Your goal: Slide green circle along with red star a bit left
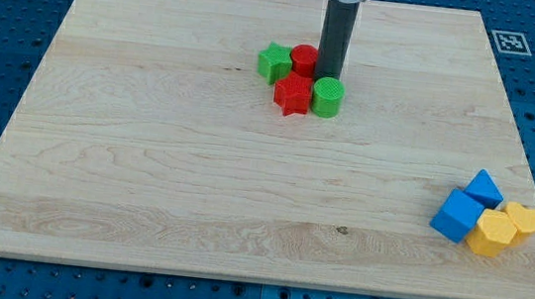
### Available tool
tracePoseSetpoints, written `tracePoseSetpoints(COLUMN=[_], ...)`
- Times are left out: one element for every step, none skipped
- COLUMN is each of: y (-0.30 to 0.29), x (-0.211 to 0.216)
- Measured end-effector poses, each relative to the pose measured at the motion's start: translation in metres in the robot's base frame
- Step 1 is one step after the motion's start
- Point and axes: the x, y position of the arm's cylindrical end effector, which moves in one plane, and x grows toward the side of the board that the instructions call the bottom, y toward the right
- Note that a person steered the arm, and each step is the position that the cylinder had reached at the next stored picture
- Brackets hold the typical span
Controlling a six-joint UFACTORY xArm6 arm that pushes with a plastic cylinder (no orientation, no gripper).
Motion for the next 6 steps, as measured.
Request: tracePoseSetpoints(y=[0.027,0.053,0.054,0.046,0.045,0.029], x=[0.002,0.015,0.034,0.044,0.044,0.044])
